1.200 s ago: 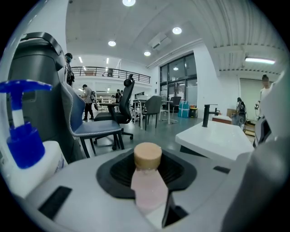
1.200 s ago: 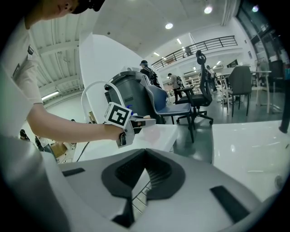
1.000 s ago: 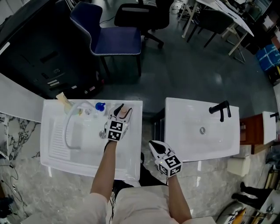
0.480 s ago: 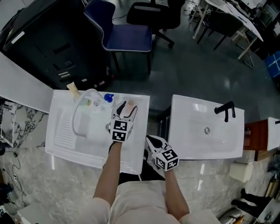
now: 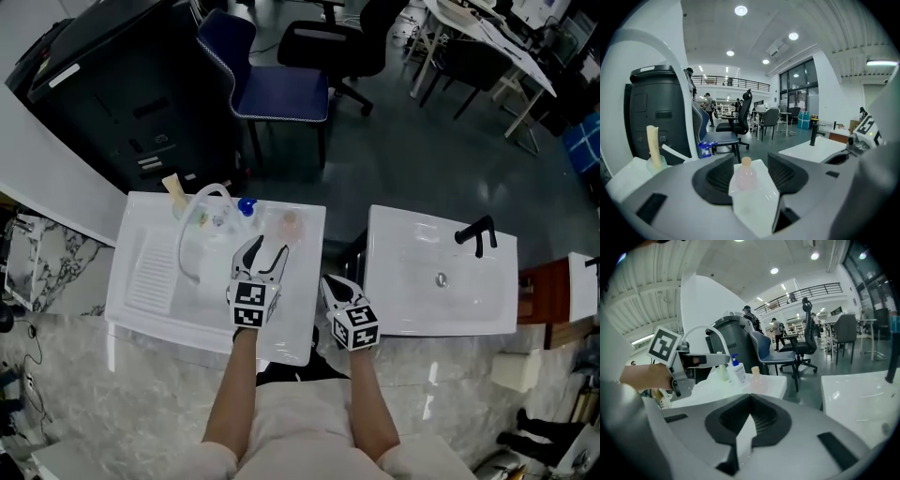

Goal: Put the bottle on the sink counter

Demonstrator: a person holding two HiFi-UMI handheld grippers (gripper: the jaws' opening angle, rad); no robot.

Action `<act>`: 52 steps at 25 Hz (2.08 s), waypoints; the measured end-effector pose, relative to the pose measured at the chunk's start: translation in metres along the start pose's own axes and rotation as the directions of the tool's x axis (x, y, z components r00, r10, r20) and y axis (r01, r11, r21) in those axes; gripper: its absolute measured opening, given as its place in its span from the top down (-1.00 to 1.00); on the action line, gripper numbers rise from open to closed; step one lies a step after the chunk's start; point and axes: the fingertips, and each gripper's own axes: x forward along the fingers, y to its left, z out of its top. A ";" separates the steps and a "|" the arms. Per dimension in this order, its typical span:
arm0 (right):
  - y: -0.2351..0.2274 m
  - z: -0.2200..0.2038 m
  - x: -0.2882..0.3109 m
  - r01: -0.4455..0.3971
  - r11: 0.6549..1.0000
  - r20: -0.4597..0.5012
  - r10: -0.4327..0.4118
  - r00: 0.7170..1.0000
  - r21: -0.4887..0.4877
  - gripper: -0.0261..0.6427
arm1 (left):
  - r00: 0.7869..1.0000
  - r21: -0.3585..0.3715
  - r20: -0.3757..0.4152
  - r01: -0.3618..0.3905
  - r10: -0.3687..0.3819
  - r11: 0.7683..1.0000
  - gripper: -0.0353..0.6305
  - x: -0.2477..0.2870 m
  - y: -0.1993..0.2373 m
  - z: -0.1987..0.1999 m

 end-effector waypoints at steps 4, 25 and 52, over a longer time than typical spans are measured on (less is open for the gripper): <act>0.002 0.008 0.002 0.045 0.999 0.016 -0.045 0.999 0.014 0.91 | 1.000 -0.035 0.015 -0.001 0.001 0.999 0.20 -0.021 -0.002 0.000; 0.024 0.012 -0.006 0.145 0.989 0.059 -0.144 0.988 -0.012 0.91 | 0.999 -0.054 -0.005 0.047 -0.047 0.997 0.26 -0.062 -0.009 -0.032; 0.028 0.009 -0.005 0.131 0.991 0.038 -0.130 0.991 -0.039 0.91 | 0.995 -0.099 -0.028 0.089 -0.093 0.991 0.88 -0.061 -0.012 -0.045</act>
